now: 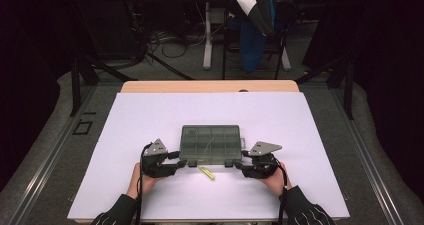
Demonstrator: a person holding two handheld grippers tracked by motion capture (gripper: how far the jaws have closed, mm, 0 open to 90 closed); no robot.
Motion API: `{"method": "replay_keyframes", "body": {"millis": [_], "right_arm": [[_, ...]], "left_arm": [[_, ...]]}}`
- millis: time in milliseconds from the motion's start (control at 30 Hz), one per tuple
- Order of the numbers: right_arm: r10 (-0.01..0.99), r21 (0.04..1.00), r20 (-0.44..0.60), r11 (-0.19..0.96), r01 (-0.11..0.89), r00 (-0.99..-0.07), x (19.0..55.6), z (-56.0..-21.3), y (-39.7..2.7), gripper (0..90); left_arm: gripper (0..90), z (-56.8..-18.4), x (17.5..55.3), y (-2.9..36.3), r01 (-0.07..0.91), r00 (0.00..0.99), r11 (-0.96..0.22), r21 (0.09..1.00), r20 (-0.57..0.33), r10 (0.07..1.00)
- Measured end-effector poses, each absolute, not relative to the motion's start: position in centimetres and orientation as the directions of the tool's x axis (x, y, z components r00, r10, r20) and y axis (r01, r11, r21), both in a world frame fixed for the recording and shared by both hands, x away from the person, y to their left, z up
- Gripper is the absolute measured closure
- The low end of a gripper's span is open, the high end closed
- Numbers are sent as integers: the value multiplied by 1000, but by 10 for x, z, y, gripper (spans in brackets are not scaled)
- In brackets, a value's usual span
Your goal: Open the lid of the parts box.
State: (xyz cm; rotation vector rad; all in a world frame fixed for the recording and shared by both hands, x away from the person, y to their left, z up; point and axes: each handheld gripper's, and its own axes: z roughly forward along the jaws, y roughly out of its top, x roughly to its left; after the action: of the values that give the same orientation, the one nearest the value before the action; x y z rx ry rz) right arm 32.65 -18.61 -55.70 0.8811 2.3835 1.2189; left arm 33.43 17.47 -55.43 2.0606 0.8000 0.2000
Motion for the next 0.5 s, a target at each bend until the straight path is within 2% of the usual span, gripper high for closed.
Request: {"method": "replay_keyframes", "body": {"millis": [267,500], "right_arm": [[654,816,12,431,385,-757,327,-557,-187,469],[656,819,42,409,402,-753,328,-558,-188,471]], "left_arm": [[537,-553,337,176,500,766,-378,779,-194,612],[538,-554,339,179,548,746,-328,769,-273,608]]}}
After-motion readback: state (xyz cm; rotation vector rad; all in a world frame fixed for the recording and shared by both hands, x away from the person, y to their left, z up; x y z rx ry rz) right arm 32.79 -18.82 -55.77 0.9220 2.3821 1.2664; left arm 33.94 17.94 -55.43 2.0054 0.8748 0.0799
